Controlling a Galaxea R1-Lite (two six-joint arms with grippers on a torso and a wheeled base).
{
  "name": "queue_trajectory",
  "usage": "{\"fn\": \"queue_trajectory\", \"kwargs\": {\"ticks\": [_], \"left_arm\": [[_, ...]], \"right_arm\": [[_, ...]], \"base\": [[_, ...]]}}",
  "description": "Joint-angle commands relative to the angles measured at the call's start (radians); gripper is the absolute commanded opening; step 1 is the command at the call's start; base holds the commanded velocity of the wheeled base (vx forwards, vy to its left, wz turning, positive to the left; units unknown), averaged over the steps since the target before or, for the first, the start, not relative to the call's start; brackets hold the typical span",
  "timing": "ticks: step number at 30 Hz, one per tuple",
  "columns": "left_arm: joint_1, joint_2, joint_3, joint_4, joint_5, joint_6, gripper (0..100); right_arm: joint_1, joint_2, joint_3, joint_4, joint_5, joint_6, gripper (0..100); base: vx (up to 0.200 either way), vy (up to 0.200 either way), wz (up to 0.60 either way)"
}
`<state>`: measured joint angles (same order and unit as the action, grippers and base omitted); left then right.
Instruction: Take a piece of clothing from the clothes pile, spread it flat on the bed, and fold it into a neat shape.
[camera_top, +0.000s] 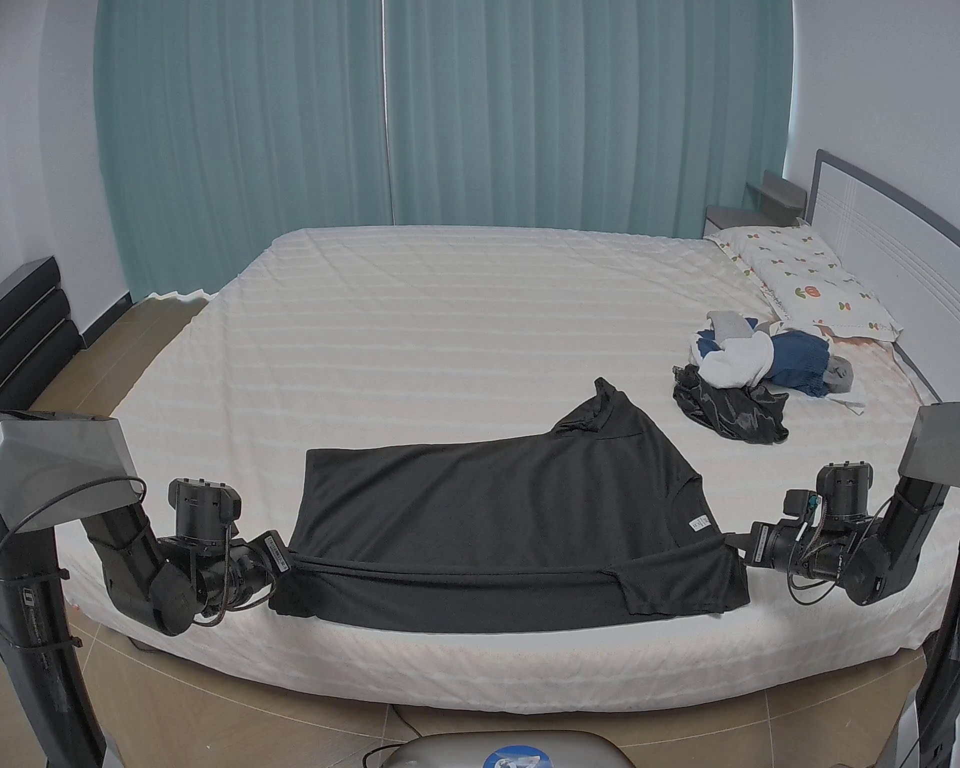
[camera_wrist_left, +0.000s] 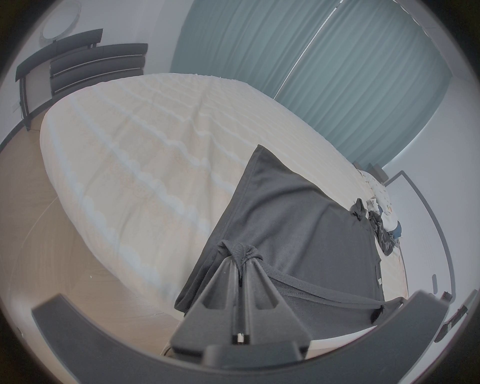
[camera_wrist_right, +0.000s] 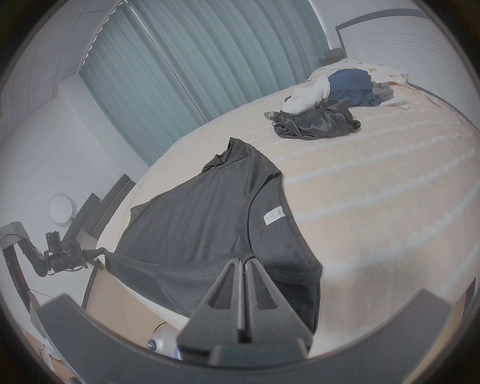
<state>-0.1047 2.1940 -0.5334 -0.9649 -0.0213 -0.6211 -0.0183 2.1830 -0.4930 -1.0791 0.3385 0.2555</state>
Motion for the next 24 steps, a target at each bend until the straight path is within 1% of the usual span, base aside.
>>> {"fn": "queue_trajectory", "kwargs": {"ticks": [1,3,7,10,12,14,17,18,20,21,23,24], "left_arm": [[0.000,0.043,-0.034,0.003,0.000,-0.008,0],[-0.001,0.052,-0.048,0.012,-0.002,-0.009,0],[-0.001,0.058,-0.069,0.035,-0.002,-0.023,0],[-0.001,0.066,-0.100,0.038,0.000,-0.075,0],[-0.001,0.064,-0.106,0.040,-0.002,-0.085,0],[-0.001,0.070,-0.112,0.048,-0.002,-0.089,0],[-0.001,0.085,-0.122,0.046,-0.002,-0.091,0],[-0.001,0.085,-0.122,0.046,-0.002,-0.091,100],[-0.001,0.098,-0.125,0.046,-0.002,-0.097,100],[-0.001,0.101,-0.128,0.045,-0.002,-0.101,100],[0.000,0.102,-0.135,0.045,-0.002,-0.112,100],[0.007,0.101,-0.148,0.045,0.000,-0.147,100]], "right_arm": [[0.006,0.046,-0.041,0.005,-0.016,0.004,0],[0.004,0.063,-0.053,0.004,-0.029,0.004,0],[0.006,0.069,-0.059,0.004,-0.029,0.005,0],[0.009,0.077,-0.075,0.002,-0.033,0.014,0],[0.011,0.078,-0.084,0.002,-0.036,0.021,0],[0.012,0.089,-0.105,0.001,-0.062,0.054,0],[0.014,0.109,-0.114,-0.012,-0.076,0.082,0],[0.014,0.109,-0.114,-0.012,-0.076,0.082,0],[0.015,0.123,-0.114,-0.012,-0.075,0.087,0],[0.015,0.132,-0.116,-0.013,-0.075,0.088,100],[0.015,0.139,-0.119,-0.016,-0.075,0.093,100],[0.015,0.146,-0.119,-0.024,-0.076,0.108,100]], "base": [[0.000,0.000,0.00],[0.000,0.000,0.00],[0.000,0.000,0.00],[0.000,0.000,0.00],[0.000,0.000,0.00],[0.000,0.000,0.00],[0.000,0.000,0.00],[0.000,0.000,0.00],[0.000,0.000,0.00],[0.000,0.000,0.00],[0.000,0.000,0.00],[0.000,0.000,0.00]]}}
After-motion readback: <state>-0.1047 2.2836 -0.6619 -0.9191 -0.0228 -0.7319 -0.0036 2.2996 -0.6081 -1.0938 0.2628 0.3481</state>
